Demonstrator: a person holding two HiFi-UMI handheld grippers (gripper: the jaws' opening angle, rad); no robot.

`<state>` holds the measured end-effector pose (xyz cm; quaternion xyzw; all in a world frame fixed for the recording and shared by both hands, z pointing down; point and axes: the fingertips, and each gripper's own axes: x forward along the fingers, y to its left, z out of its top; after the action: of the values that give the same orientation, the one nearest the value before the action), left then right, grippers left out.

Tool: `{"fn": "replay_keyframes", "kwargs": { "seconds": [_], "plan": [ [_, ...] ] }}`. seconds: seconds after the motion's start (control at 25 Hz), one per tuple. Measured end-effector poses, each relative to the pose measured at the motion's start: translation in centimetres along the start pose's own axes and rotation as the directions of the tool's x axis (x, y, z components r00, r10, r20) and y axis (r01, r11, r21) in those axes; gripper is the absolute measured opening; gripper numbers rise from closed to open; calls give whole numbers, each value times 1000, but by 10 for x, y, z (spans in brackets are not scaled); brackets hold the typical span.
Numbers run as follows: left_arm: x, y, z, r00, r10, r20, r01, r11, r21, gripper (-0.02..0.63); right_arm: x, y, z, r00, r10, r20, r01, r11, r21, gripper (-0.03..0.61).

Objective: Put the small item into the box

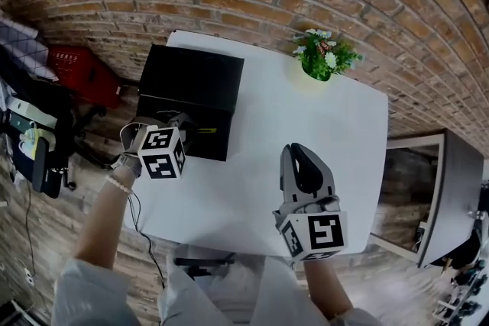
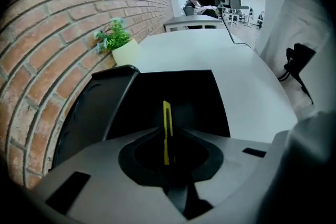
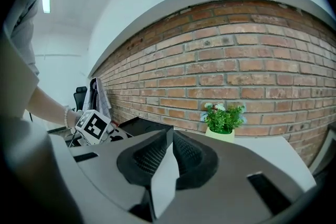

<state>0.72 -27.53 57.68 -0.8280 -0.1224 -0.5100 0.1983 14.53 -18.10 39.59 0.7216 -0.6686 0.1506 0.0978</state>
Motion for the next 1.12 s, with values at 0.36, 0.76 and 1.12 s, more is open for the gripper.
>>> {"fn": "replay_keyframes", "kwargs": {
  "seconds": [0.36, 0.76, 1.12],
  "plan": [
    [6, -3, -2, 1000, -15, -17, 15, 1000, -18, 69, -2, -2, -7, 1000, 14, -10, -14, 1000, 6, 63],
    [-47, 26, 14, 969, 241, 54, -232, 963, -135, 66, -5, 4, 10, 997, 68, 19, -68, 997, -31, 63],
    [-170, 35, 44, 773, 613, 165, -498, 747, -441, 26, -13, 30, 53, 981, 174, 90, -163, 980, -118, 63]
  ]
}}
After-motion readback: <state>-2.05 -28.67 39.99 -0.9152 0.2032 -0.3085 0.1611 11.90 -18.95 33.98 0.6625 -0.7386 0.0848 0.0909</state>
